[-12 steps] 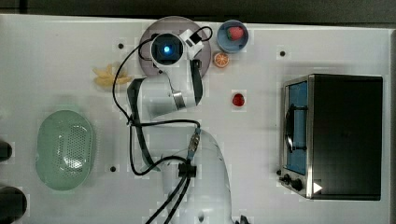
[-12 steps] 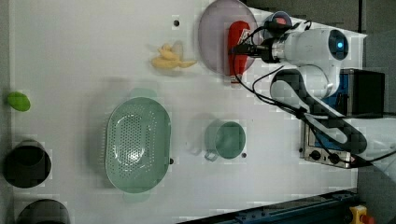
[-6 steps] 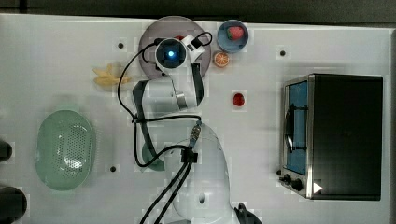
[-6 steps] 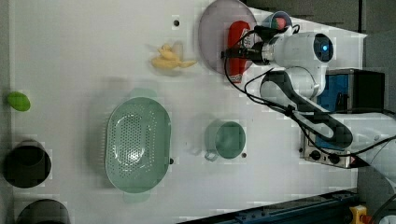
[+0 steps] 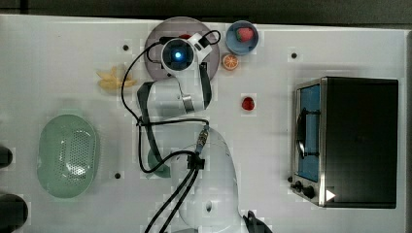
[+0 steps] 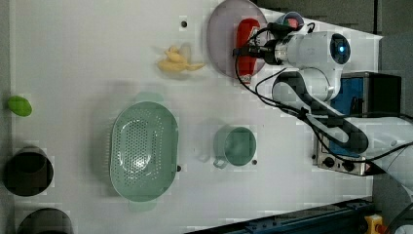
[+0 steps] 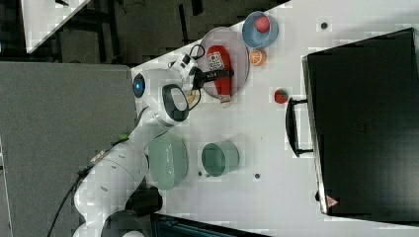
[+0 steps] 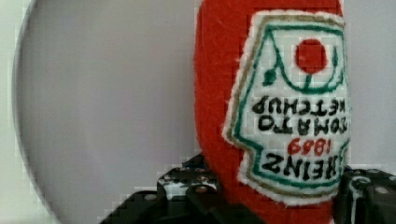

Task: Pick ketchup from plate and place it on table.

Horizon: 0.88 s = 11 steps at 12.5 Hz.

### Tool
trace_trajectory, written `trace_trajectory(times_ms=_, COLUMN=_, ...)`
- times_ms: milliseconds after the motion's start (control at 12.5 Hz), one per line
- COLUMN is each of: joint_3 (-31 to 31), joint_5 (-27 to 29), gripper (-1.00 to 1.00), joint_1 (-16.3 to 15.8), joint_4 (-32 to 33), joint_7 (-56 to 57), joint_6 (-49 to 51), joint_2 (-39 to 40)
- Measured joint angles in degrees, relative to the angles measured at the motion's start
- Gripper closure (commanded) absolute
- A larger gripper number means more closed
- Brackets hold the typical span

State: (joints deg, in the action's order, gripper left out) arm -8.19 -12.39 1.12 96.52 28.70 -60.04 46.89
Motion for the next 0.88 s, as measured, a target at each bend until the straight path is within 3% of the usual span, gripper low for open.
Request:
trace_trajectory(times_ms=240, joint_3=0.34, joint_5=-0.41, gripper=-0.24, joint_1=0.53, joint_4=1.23, joint_7=0.0, joint_6=1.34, joint_2=-3.44)
trace_trajectory(times_ms=400, joint_3=0.08, joint_5=0.5, gripper=-0.24, joint_1=1.31, joint_4=2.24, joint_7=0.0, joint_6=7.64, joint_2=-9.01)
trace_trajectory(times_ms=640, joint_3=0.32, joint_5=8.16, gripper=-0.24, joint_1=2.49, joint_4=2.07, joint_7=0.0, joint_6=18.6, joint_2=-19.01)
trace_trajectory(times_ms=880, joint_3=0.65, joint_5=10.58, gripper=-0.24, joint_1=4.08, joint_4=0.78, joint_7=-0.03, joint_6=26.38, joint_2=-28.44)
